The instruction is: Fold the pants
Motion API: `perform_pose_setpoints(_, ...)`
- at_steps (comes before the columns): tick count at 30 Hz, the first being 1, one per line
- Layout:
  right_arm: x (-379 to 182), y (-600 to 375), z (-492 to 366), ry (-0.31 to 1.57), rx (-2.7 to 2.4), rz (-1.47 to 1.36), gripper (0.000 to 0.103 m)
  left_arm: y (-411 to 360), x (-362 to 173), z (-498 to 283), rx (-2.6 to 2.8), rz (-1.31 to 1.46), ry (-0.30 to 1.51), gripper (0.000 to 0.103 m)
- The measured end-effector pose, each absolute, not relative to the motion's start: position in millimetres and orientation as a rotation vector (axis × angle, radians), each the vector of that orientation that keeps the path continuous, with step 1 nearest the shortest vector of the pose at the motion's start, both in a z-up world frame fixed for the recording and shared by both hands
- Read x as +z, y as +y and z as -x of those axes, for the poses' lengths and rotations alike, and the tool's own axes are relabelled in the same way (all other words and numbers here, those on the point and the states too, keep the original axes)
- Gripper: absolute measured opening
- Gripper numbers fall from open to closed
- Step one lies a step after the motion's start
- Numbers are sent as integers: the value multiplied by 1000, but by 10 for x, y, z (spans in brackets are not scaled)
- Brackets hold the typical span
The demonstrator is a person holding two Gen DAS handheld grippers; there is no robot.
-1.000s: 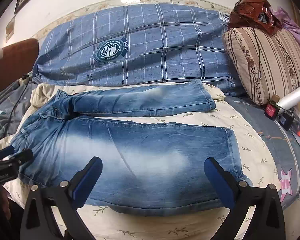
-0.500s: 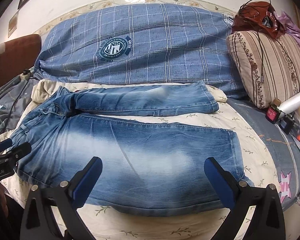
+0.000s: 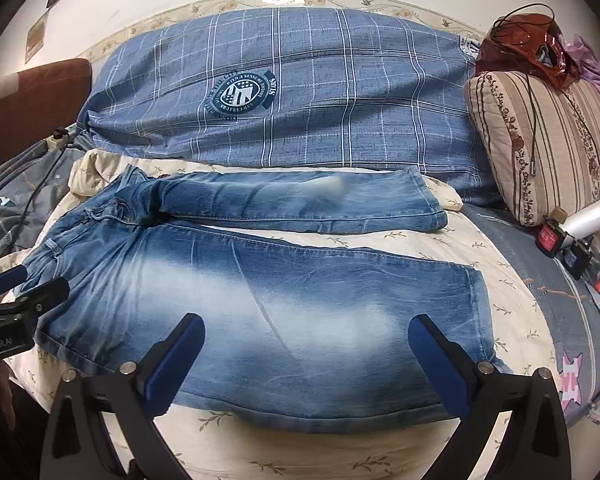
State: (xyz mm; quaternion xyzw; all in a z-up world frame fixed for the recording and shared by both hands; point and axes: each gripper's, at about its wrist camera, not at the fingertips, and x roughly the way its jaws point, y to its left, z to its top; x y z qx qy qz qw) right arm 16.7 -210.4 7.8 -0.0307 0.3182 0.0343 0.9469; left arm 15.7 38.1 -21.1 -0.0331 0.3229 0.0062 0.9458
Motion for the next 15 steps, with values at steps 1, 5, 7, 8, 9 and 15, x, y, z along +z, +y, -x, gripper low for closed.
perform_pose_setpoints(1,76,-2105,-168,648,70,61,103,380,-211,-158,13,67,658,103)
perform_pose_setpoints(5,72,-2102,-171,649,70,64,103,381,-213,-157,14,67,660,103)
perform_pose_setpoints(7,73,-2103,-168,648,69,65,103,377,-214,-158,15,66,660,103)
perform_pose_setpoints(8,72,-2102,-167,649,68,65,103,378,-214,-158,15,65,661,103)
perform_pose_setpoints(9,70,-2106,-166,649,69,64,103,380,-214,-158,15,64,662,103)
perform_pose_setpoints(15,68,-2099,-162,648,69,66,103,374,-218,-156,15,64,663,103)
